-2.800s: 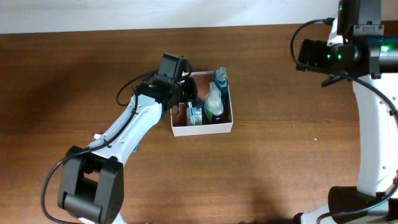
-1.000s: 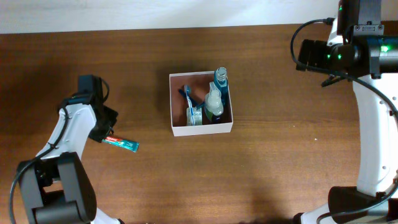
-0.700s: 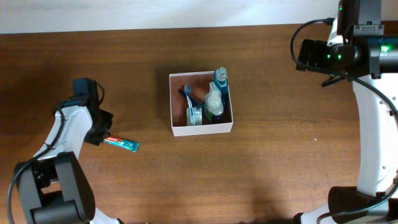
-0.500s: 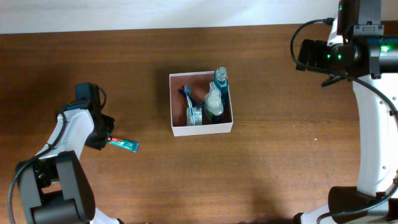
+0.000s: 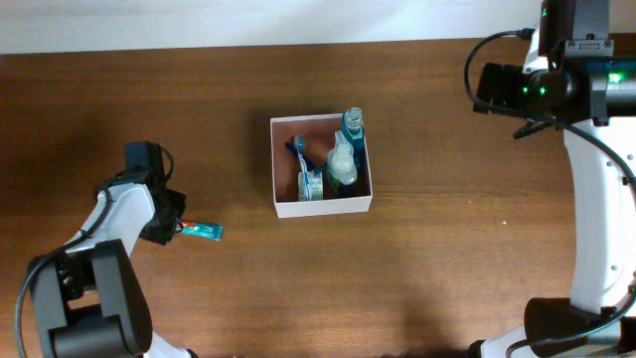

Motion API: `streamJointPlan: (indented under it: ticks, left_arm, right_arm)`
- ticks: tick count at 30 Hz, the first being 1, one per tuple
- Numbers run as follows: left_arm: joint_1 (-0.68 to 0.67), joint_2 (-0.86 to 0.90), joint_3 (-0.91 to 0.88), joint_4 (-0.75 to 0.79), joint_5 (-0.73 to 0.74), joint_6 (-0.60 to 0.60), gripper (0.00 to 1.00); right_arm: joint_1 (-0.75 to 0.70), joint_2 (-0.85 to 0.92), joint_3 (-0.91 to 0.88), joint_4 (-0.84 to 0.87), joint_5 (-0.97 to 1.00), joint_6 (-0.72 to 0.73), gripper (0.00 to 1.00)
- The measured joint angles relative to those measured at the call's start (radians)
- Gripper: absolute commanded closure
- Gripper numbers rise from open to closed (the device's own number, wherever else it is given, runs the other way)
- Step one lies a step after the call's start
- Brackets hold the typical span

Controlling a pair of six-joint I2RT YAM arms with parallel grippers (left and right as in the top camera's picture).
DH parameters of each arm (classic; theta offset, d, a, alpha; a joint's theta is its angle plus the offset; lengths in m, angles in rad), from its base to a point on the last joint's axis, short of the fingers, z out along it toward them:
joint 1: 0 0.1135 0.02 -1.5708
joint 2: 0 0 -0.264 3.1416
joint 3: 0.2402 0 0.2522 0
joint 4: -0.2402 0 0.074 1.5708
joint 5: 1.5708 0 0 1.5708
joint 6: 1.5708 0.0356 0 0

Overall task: Pack container
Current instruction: 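Lower the left gripper onto the Colgate toothpaste tube cap end and grasp it, then lift the toothpaste tube with the left gripper and lower it into the box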

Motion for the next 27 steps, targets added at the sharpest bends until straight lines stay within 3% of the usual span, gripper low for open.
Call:
streamJointPlan:
  ticks: [3, 15, 27]
  left_arm:
    - [0.0, 0.0, -0.017, 0.027, 0.0, -0.003, 0.67]
    - [0.0, 0.0, -0.033, 0.09, 0.001, -0.008, 0.92]
    - [0.0, -0.121, -0.025, 0.093, 0.058, 0.099, 0.92]
  right_arm:
    - [0.0, 0.0, 0.0, 0.0, 0.0, 0.0, 0.01]
    - [0.0, 0.0, 0.0, 0.0, 0.0, 0.001, 0.01]
    - [0.0, 0.0, 0.0, 0.0, 0.0, 0.0, 0.01]
